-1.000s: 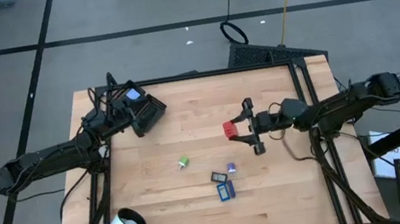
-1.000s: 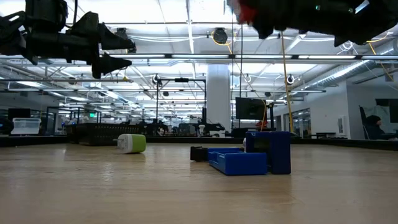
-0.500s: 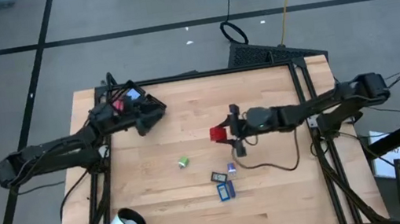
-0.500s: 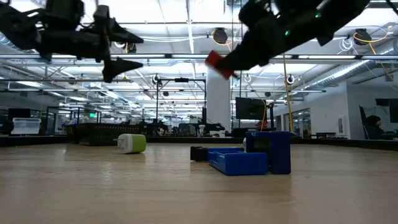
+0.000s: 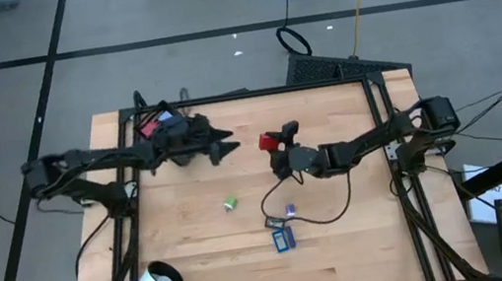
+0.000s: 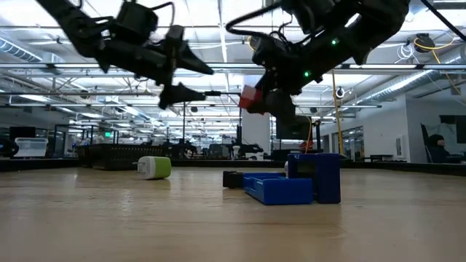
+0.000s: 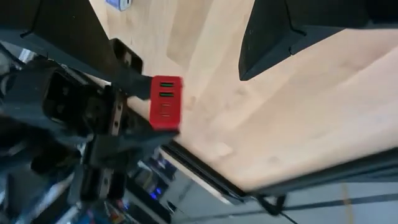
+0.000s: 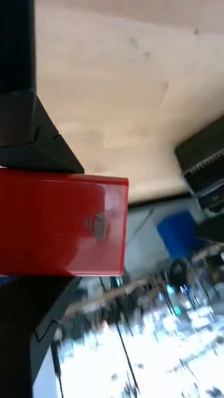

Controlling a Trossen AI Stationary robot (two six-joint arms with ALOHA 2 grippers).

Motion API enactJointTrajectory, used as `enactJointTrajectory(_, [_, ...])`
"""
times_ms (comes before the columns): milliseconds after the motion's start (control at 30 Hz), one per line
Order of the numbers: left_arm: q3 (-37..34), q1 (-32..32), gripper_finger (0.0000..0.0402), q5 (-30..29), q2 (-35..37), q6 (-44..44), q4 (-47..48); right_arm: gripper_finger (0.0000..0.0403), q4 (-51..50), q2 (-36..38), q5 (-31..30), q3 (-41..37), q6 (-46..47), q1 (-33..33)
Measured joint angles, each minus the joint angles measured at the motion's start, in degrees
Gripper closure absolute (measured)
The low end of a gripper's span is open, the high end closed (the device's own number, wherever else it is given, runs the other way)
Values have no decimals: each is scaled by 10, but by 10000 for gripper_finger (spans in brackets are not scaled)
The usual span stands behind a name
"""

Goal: Pick & Place Office items
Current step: Put the red charger adapter into the top black bin

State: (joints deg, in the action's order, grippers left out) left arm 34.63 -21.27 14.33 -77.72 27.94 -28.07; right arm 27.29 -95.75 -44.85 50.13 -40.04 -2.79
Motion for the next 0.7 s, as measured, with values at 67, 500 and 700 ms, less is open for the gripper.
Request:
enactJointTrajectory(67, [24, 16, 66, 2, -29, -17, 0, 190, 33, -4, -4, 0, -33, -8])
enactJointTrajectory(500, [108, 81, 66, -53, -105, -94, -8, 190, 122, -5, -31, 0, -106, -45])
enactJointTrajectory(700, [108, 97, 67, -76, -105, -103, -21, 190, 127, -5, -30, 0, -104, -45])
